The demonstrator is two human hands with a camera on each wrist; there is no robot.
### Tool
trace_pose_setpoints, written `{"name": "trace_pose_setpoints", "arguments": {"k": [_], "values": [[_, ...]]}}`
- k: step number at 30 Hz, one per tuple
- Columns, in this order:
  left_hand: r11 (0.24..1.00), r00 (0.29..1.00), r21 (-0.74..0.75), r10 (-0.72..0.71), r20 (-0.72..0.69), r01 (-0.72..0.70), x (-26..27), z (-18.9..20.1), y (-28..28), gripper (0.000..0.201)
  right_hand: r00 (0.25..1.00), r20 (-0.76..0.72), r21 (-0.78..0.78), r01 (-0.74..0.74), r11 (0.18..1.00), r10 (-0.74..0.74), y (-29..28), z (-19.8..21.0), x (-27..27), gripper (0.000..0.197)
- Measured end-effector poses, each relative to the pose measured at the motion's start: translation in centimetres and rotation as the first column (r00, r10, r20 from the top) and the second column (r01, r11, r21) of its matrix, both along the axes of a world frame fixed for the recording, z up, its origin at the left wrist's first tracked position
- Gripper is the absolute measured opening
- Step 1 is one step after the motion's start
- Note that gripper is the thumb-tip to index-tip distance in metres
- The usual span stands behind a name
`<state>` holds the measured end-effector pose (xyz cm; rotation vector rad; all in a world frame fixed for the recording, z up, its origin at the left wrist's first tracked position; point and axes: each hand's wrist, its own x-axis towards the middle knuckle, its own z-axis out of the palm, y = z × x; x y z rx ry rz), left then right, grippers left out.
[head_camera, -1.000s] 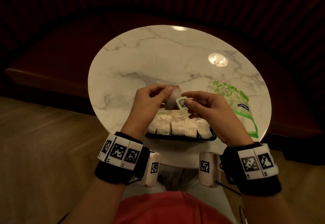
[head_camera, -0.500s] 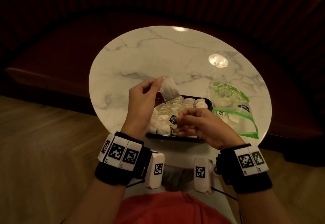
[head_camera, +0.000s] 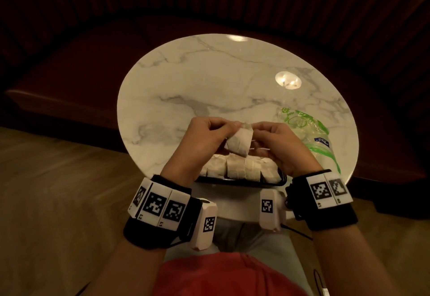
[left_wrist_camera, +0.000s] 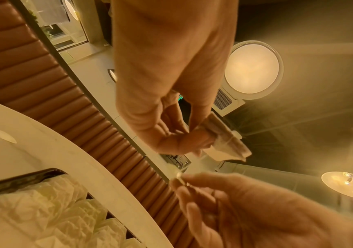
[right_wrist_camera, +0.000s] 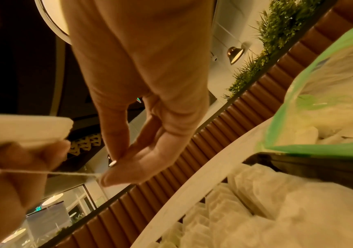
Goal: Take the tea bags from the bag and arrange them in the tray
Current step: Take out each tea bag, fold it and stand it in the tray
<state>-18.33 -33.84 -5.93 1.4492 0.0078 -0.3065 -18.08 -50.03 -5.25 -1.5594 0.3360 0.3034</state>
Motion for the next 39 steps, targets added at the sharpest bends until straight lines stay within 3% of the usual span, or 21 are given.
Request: {"name": "trace_pose_setpoints", "arguments": {"k": [3,8,12,15,22,28,39], "values": [[0.997,0.999,0.073,-0.022,-0.024,0.024,-0.2,-0.1,-0.1,0.013,0.991,0.135,-0.038,0.027,0.999,-0.021,0.0,1.0,0.3,0.002],[0.992,0.999,0.119,0.034,-0.010,-0.033,-0.1,0.0,0.0,0.009,0.919,0.394,-0.156,0.047,0.987,0.019,-0.2,1.4,-0.6,0.010],[0.992,0.998,0.107,0.066,-0.016,-0.064,0.0,0.0,-0.1,0.007,0.850,0.517,-0.269,0.042,0.962,0.107,-0.2,1.4,-1.4,0.012],[0.995,0.996,0.055,0.089,-0.016,-0.088,-0.1,0.2,-0.1,0.012,0.849,0.510,-0.291,0.022,0.956,0.136,-0.2,0.9,-1.7,0.016],[0.995,0.993,-0.028,0.093,-0.072,-0.095,-0.1,0.8,0.0,0.017,0.869,0.486,-0.099,-0.044,0.994,0.087,0.3,0.7,-2.5,0.022],[0.993,0.991,-0.042,0.104,-0.084,-0.108,-0.1,1.0,0.1,0.020,0.848,0.529,-0.133,0.044,0.990,0.034,0.3,0.6,-2.3,0.017],[0.989,0.987,-0.003,0.150,-0.055,-0.150,0.1,0.8,-0.1,0.016,0.843,0.530,-0.055,0.135,0.989,-0.086,0.5,0.8,-2.5,0.013]]}}
